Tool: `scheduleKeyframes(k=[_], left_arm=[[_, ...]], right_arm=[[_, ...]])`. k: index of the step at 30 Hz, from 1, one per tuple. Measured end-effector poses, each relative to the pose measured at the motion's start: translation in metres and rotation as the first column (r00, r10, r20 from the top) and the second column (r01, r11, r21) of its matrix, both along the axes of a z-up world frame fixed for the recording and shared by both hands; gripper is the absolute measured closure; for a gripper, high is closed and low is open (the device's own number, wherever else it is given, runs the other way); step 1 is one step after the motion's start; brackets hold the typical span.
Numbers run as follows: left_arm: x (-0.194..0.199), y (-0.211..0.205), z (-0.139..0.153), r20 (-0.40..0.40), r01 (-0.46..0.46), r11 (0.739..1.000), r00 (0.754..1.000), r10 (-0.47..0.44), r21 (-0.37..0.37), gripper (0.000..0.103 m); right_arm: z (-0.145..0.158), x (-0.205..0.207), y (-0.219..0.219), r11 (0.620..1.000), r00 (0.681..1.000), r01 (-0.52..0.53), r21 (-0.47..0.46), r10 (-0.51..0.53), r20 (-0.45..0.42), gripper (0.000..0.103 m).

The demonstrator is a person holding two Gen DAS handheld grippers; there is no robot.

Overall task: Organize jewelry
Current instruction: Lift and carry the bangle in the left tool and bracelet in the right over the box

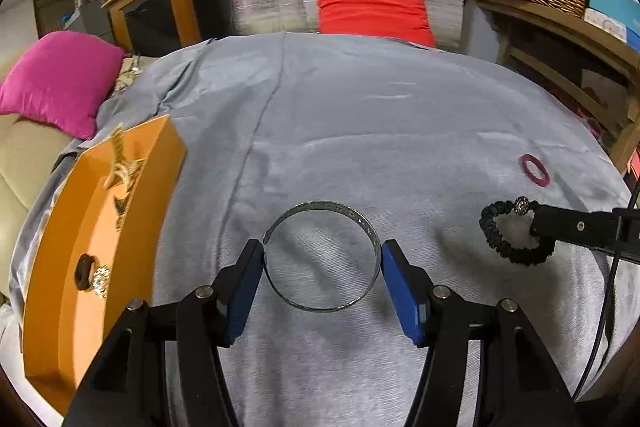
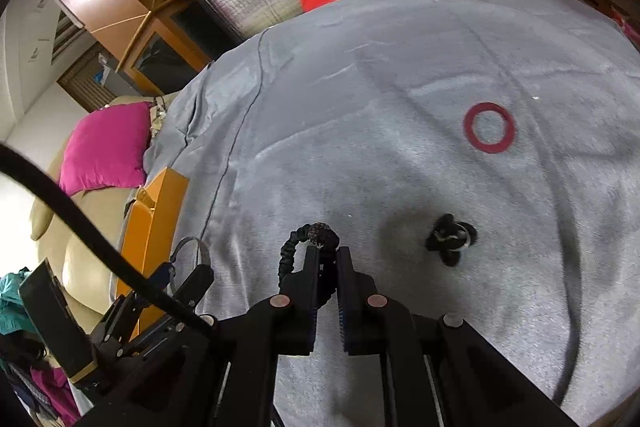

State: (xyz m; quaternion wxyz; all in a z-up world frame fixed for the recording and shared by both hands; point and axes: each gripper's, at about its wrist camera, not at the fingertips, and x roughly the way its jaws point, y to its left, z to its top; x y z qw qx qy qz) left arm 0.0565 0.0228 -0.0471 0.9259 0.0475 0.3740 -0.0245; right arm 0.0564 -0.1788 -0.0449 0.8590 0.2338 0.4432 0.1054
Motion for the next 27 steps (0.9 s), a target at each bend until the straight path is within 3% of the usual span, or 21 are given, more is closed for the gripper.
scheduleKeyframes(k=[27], left_arm=[[-0.006, 0.012, 0.005, 0.028, -0.028, 0.999, 0.999, 0.028, 0.025, 0.041]], right_arm=[[0.005, 0.008, 0.015, 1.000, 0.998, -0.027, 0.008, 0.026, 0.057, 0.094]])
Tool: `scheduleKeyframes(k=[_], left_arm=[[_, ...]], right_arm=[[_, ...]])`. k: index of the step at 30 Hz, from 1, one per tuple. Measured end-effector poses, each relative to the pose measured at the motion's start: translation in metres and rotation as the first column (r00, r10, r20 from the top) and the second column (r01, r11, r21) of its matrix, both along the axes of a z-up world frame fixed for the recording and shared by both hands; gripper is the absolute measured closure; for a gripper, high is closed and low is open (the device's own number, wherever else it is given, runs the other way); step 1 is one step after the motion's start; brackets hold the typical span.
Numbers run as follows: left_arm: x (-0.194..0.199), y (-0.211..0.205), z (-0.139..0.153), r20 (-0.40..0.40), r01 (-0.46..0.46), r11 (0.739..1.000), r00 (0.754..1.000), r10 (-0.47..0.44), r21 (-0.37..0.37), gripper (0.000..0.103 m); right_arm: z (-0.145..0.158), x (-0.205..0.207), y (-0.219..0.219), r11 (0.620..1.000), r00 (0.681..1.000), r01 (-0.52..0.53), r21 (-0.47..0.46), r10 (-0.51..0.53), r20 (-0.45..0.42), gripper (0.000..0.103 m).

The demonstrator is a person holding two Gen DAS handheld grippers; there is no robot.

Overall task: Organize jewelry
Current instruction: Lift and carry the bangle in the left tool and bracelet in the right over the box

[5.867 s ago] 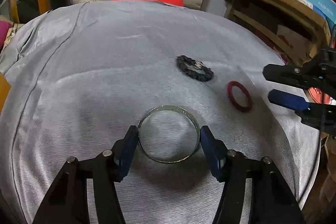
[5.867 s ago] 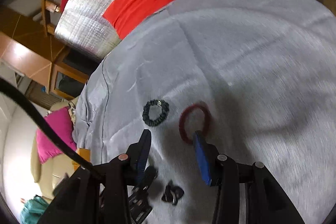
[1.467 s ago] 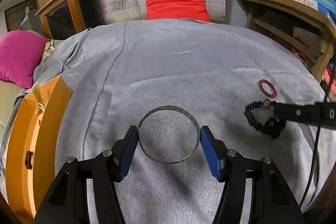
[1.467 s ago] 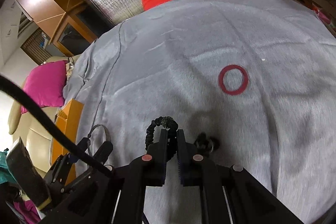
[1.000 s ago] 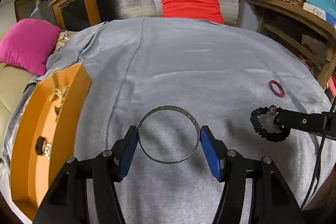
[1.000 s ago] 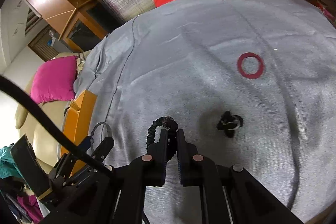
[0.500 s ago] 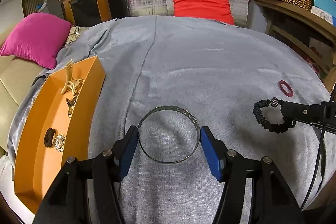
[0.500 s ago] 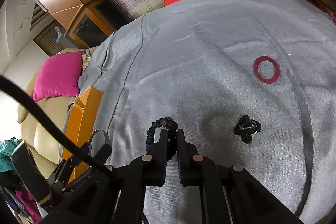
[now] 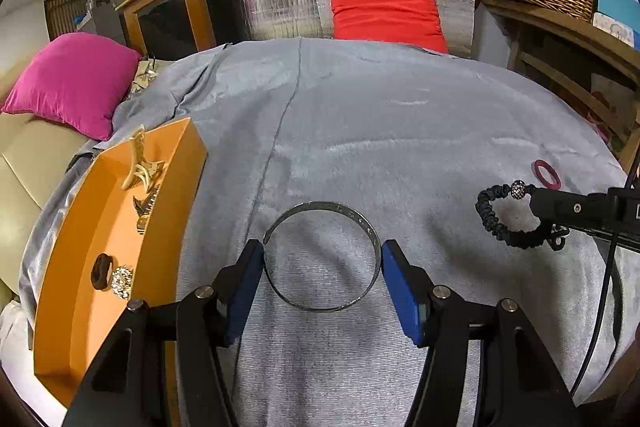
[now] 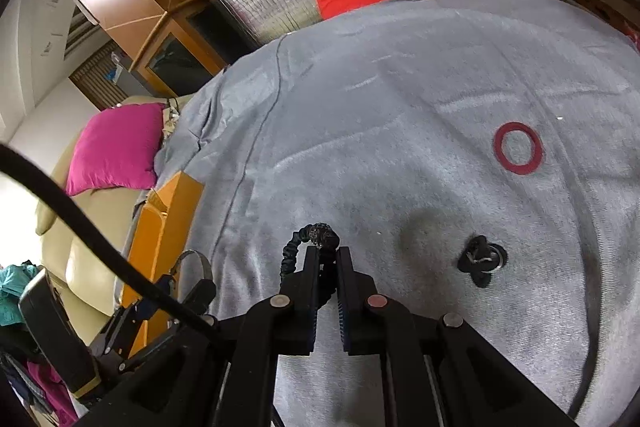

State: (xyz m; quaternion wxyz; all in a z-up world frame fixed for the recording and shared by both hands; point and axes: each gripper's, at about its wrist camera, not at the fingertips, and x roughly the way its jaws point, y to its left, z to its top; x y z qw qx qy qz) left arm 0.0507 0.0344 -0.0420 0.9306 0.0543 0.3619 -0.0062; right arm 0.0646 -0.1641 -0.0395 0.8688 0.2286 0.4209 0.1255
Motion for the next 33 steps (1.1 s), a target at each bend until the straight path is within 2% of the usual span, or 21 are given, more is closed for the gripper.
scheduleKeyframes(k=[5, 10, 23, 33], left_arm=[[-0.006, 0.010, 0.007, 0.030, -0.017, 1.000, 0.999, 0.017, 0.008, 0.041], [-0.016, 0.027, 0.017, 0.070, -0.041, 0.999, 0.997, 0.042, -0.021, 0.041], [-0.037, 0.084, 0.043, 0.177, -0.112, 0.989, 0.976, 0.129, -0.101, 0.041], [-0.044, 0.142, 0.048, 0.175, -0.192, 0.971, 0.961, 0.216, -0.145, 0.041]], right_arm=[[0.004, -0.001, 0.013, 1.000, 0.999, -0.019, 0.003, 0.019, 0.036, 0.094], [0.009, -0.001, 0.023, 1.000, 0.996, -0.028, 0.004, 0.028, 0.084, 0.094], [0.016, -0.005, 0.060, 0.997, 0.987, -0.078, -0.020, 0.080, 0.136, 0.094], [0.021, -0.013, 0.106, 0.985, 0.969, -0.161, -0.063, 0.170, 0.182, 0.094]])
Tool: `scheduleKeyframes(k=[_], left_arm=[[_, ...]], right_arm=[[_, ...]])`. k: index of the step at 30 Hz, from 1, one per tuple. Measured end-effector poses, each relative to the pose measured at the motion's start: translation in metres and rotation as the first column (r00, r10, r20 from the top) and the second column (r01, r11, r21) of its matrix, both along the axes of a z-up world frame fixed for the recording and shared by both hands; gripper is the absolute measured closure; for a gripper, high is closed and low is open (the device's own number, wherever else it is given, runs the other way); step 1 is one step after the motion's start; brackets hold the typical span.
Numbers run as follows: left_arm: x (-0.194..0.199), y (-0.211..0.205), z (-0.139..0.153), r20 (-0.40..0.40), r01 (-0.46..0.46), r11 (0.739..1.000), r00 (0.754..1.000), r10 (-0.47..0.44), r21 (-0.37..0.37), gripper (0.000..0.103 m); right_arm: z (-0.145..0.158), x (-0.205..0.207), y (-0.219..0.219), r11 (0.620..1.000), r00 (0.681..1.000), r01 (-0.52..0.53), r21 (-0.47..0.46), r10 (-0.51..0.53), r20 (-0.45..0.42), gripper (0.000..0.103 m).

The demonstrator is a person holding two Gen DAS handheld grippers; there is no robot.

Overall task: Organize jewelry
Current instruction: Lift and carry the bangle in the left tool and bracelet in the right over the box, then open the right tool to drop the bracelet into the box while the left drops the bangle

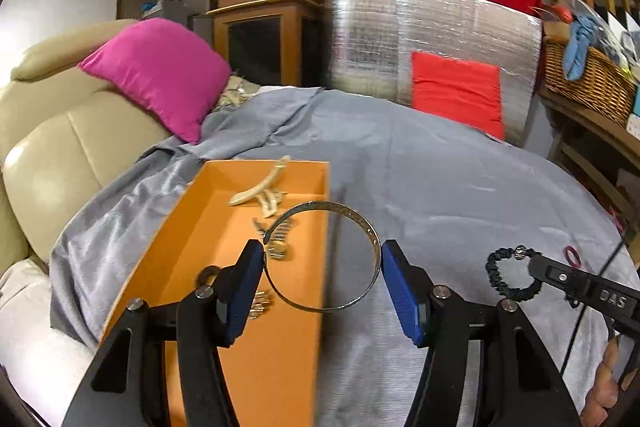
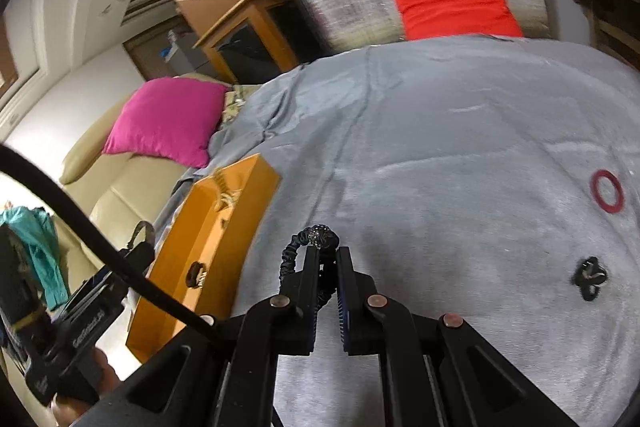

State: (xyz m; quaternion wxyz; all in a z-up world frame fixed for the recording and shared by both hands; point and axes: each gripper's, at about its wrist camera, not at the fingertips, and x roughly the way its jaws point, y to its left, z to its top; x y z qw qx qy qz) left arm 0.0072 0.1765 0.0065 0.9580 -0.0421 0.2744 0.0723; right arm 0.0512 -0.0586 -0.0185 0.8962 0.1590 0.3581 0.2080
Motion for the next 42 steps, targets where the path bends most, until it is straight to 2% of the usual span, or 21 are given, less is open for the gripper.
scheduleKeyframes(k=[5, 8, 13, 16, 21, 30, 42], left_arm=[[-0.002, 0.028, -0.004, -0.039, -0.049, 0.999, 0.998, 0.049, -0.012, 0.041], [-0.002, 0.047, -0.011, -0.082, -0.085, 0.996, 0.993, 0.084, -0.007, 0.041], [-0.002, 0.082, -0.025, -0.163, -0.148, 0.988, 0.977, 0.139, -0.042, 0.041], [-0.002, 0.092, -0.033, -0.198, -0.169, 0.985, 0.967, 0.161, -0.026, 0.041], [-0.002, 0.108, -0.047, -0.274, -0.174, 0.985, 0.948, 0.166, -0.006, 0.041], [-0.001, 0.124, -0.069, -0.381, -0.150, 0.987, 0.917, 0.118, -0.053, 0.041], [0.006, 0.137, -0.086, -0.462, -0.173, 0.982, 0.879, 0.118, -0.078, 0.041]], right_arm=[[0.013, -0.008, 0.025, 0.999, 0.998, -0.048, 0.010, 0.047, 0.034, 0.094], [0.021, -0.013, 0.043, 0.996, 0.995, -0.085, 0.006, 0.084, 0.055, 0.094], [0.030, -0.018, 0.073, 0.988, 0.984, -0.155, 0.002, 0.154, 0.085, 0.094], [0.027, -0.015, 0.094, 0.980, 0.978, -0.197, 0.021, 0.196, 0.070, 0.094], [0.013, -0.012, 0.137, 0.959, 0.959, -0.280, -0.051, 0.281, 0.026, 0.094], [-0.005, -0.003, 0.194, 0.912, 0.926, -0.377, -0.163, 0.370, -0.070, 0.094], [-0.031, 0.009, 0.256, 0.804, 0.875, -0.485, -0.345, 0.437, -0.211, 0.094]])
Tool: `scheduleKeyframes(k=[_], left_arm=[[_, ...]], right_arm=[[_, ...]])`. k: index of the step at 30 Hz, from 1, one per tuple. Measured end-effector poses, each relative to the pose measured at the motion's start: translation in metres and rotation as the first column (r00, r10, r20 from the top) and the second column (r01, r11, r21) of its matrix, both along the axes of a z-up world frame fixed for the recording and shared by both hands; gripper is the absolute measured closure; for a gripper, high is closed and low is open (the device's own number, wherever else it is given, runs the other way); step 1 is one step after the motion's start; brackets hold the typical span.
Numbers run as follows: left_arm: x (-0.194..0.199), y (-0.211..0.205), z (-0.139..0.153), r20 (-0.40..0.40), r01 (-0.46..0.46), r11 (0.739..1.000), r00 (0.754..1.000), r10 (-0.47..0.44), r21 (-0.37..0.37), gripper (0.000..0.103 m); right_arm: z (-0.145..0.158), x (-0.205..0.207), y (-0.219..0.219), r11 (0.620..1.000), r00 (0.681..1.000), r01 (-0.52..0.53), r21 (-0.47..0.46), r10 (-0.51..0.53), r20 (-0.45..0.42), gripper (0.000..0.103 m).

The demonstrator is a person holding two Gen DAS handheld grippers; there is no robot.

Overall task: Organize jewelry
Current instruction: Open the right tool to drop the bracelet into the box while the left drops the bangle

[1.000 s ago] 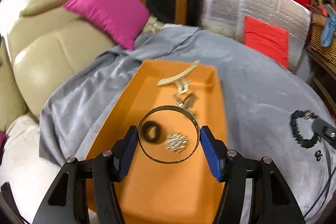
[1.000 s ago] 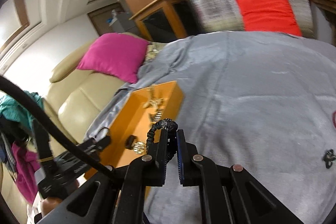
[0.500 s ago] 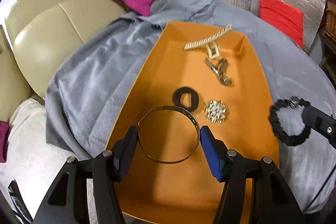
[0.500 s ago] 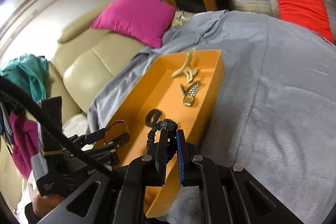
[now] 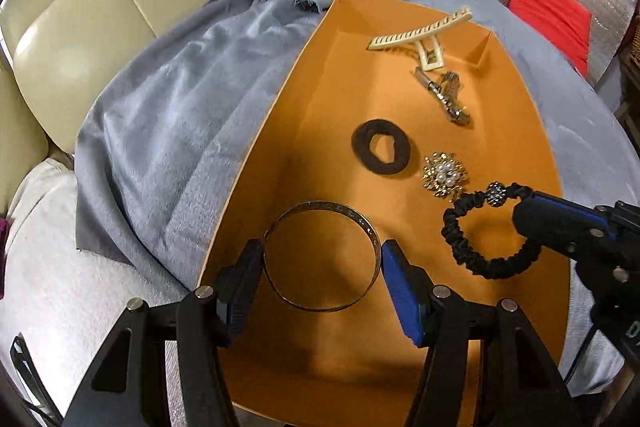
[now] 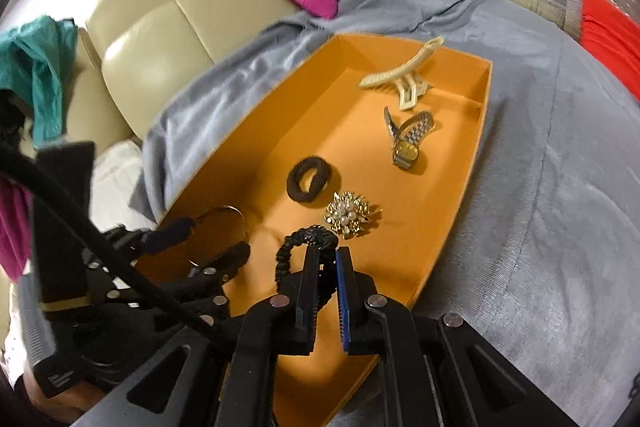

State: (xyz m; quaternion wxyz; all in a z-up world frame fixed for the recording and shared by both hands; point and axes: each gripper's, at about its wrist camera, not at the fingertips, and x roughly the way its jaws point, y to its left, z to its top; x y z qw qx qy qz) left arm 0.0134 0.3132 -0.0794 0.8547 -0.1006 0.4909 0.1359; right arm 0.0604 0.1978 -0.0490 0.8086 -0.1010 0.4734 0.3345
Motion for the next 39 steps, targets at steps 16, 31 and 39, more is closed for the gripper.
scheduleKeyframes(k=[16, 31, 39], left_arm=[[0.004, 0.000, -0.010, -0.043, 0.006, 1.000, 0.999, -0.005, 0.027, 0.041], [0.009, -0.008, -0.015, -0.066, 0.034, 0.998, 0.997, -0.030, 0.052, 0.041], [0.010, -0.012, -0.017, -0.075, 0.044, 0.998, 0.996, -0.041, 0.051, 0.041]], right_arm=[[-0.012, -0.012, 0.025, 0.971, 0.993, -0.121, -0.204, 0.119, -0.021, 0.094], [-0.017, 0.001, 0.013, 0.977, 0.996, -0.070, -0.204, 0.058, -0.061, 0.087], [-0.008, 0.007, -0.002, 0.991, 0.996, -0.036, -0.128, 0.026, -0.083, 0.078]])
